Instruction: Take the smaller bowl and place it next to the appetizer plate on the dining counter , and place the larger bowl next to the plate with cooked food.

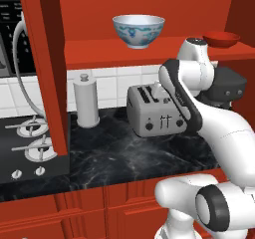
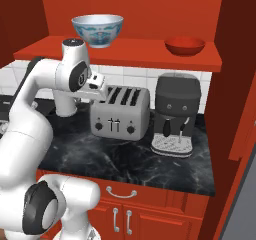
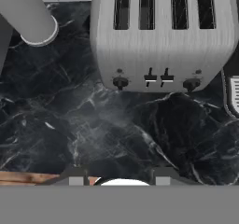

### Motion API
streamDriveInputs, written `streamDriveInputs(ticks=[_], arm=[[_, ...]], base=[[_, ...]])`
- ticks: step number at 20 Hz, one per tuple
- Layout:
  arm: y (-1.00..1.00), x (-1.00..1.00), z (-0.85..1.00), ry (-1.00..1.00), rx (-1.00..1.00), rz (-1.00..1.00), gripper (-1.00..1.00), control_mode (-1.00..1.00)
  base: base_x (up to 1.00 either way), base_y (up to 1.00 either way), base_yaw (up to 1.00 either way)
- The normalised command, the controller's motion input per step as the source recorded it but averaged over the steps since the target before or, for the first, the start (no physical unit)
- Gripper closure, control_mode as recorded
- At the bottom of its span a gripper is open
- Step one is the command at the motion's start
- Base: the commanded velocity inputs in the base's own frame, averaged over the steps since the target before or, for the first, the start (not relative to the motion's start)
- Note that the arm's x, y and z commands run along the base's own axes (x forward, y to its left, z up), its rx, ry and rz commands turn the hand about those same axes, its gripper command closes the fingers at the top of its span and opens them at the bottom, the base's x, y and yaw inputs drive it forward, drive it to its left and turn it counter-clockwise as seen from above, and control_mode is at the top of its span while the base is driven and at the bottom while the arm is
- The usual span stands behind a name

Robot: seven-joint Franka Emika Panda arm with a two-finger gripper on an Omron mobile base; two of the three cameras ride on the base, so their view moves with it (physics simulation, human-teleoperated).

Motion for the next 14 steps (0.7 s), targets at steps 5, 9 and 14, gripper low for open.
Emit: streamDriveInputs(ticks=[5, 9, 14], arm=[[0.0, -0.28, 0.04, -0.06, 0.0, 0.0, -1.0, -1.0], [0.0, -0.53, 0.27, -0.33, 0.0, 0.0, -1.0, -1.0], [0.0, -0.2, 0.53, -0.38, -0.03, 0.0, -1.0, -1.0]], base=[[0.0, 0.0, 0.0], [0.0, 0.0, 0.0], [0.0, 0.0, 0.0]])
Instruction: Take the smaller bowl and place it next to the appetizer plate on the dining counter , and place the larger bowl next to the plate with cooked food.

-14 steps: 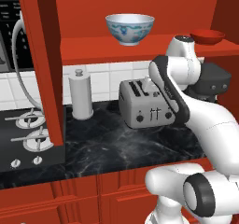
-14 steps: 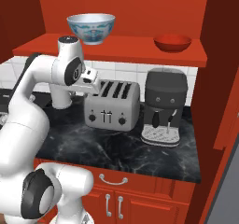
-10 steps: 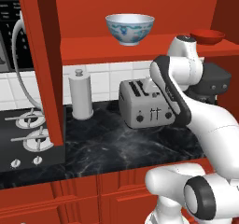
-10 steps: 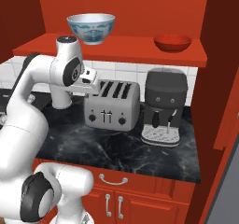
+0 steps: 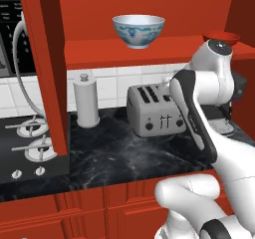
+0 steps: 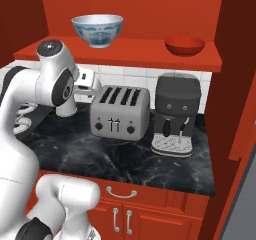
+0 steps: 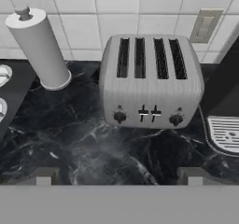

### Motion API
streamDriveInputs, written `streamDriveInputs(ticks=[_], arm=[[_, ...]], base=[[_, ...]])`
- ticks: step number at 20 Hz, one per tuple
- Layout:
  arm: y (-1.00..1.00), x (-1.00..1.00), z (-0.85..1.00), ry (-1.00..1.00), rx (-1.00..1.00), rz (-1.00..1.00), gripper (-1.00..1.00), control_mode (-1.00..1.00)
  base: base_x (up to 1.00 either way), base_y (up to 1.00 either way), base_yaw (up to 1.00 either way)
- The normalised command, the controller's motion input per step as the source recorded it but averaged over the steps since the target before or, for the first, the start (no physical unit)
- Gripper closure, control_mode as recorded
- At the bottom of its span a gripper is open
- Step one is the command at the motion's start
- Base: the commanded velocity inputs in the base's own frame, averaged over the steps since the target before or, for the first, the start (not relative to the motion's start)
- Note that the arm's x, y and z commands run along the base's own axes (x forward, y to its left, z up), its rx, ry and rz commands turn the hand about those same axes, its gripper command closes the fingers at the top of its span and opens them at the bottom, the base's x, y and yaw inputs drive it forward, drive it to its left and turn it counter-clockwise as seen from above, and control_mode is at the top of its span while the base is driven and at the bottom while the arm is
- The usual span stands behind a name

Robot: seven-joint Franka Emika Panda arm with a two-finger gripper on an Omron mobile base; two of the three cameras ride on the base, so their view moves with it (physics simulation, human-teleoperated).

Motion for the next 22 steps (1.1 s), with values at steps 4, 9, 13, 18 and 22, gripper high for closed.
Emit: streamDriveInputs(ticks=[4, 9, 13, 18, 22], arm=[[0.28, 0.0, 0.6, -0.39, 0.0, -0.03, -1.0, -1.0], [0.12, 0.0, 0.71, -0.28, 0.02, -0.05, -1.0, -1.0], [0.0, 0.0, 0.77, -0.22, 0.18, -0.07, -1.0, -1.0], [0.0, 0.0, 0.65, -0.12, 0.29, -0.11, -1.0, -1.0], [0.0, 0.0, 0.57, -0.08, 0.3, -0.12, -1.0, -1.0]], base=[[0.0, 0.0, 0.0], [0.0, 0.0, 0.0], [0.0, 0.0, 0.0], [0.0, 0.0, 0.0], [0.0, 0.0, 0.0]])
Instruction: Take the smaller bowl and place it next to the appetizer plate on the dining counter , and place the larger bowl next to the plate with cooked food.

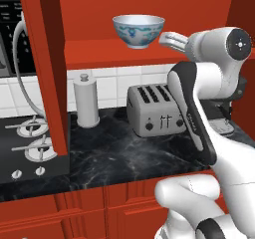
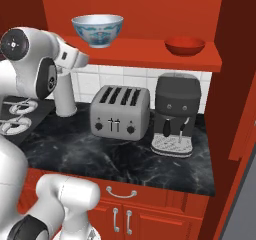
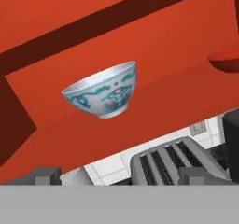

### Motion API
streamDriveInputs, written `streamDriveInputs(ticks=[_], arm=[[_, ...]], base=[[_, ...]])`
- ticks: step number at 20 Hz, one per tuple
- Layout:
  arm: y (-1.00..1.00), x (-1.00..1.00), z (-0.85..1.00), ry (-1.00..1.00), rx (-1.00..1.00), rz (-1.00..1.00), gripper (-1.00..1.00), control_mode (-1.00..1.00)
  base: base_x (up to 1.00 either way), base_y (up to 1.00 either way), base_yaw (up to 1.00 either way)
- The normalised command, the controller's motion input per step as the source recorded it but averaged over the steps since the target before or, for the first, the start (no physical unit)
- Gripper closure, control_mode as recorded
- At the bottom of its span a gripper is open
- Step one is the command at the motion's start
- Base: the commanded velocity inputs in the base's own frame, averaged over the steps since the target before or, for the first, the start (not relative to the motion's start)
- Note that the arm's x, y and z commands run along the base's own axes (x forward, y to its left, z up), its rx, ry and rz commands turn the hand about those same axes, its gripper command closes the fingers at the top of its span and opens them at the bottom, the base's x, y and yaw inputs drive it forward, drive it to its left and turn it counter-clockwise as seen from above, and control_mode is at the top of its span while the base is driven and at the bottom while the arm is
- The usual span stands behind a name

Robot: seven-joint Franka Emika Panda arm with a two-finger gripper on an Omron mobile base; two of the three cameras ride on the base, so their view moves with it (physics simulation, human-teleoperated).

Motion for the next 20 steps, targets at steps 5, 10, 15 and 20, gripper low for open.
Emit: streamDriveInputs(ticks=[5, 10, 15, 20], arm=[[0.0, 0.0, 0.55, -0.03, 0.26, -0.11, -1.0, -1.0], [0.0, 0.01, 0.2, 0.02, 0.2, -0.02, -1.0, -1.0], [0.0, 0.05, 0.0, 0.08, 0.03, 0.12, -1.0, -1.0], [0.0, 0.18, 0.0, 0.11, 0.0, 0.13, -1.0, -1.0]], base=[[0.0, 0.0, 0.0], [0.0, 0.0, 0.0], [0.0, 0.0, 0.0], [0.0, 0.0, 0.0]])
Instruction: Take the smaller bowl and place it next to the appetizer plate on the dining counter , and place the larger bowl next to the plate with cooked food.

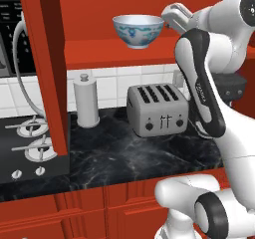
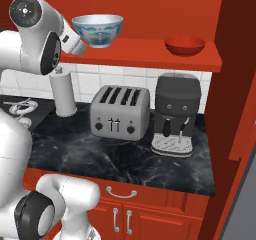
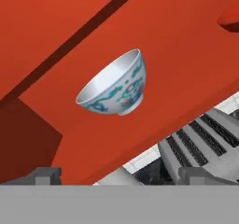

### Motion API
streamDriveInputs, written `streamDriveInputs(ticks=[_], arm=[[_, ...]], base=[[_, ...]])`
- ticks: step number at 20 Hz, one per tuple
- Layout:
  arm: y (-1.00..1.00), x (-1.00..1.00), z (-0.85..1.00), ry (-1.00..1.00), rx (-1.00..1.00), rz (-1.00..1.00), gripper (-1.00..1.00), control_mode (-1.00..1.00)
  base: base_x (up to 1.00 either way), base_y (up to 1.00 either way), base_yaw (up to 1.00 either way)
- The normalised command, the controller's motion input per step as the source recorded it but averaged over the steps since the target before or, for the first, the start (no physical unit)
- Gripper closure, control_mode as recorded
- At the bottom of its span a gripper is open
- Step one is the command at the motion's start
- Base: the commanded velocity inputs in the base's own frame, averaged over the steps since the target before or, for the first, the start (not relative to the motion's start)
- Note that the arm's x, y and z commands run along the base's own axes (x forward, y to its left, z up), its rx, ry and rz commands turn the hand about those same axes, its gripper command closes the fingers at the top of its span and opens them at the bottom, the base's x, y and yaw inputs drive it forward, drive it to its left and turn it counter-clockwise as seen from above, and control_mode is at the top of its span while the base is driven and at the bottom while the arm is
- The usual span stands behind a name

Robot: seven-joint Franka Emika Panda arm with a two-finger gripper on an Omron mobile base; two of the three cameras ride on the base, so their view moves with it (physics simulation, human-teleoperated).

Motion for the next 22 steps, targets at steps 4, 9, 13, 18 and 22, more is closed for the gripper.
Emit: streamDriveInputs(ticks=[4, 9, 13, 18, 22], arm=[[0.0, 0.38, -0.14, 0.18, 0.0, 0.06, -1.0, -1.0], [0.0, 0.47, -0.19, 0.13, 0.0, 0.0, -1.0, -1.0], [0.0, 0.54, -0.09, 0.04, 0.0, 0.0, -1.0, -1.0], [0.0, 0.53, -0.12, 0.05, 0.0, 0.0, -1.0, -1.0], [0.0, 0.53, -0.09, 0.03, 0.0, 0.0, -1.0, -1.0]], base=[[0.0, 0.0, 0.0], [0.0, 0.0, 0.0], [0.0, 0.0, 0.0], [0.0, 0.0, 0.0], [0.0, 0.0, 0.0]])
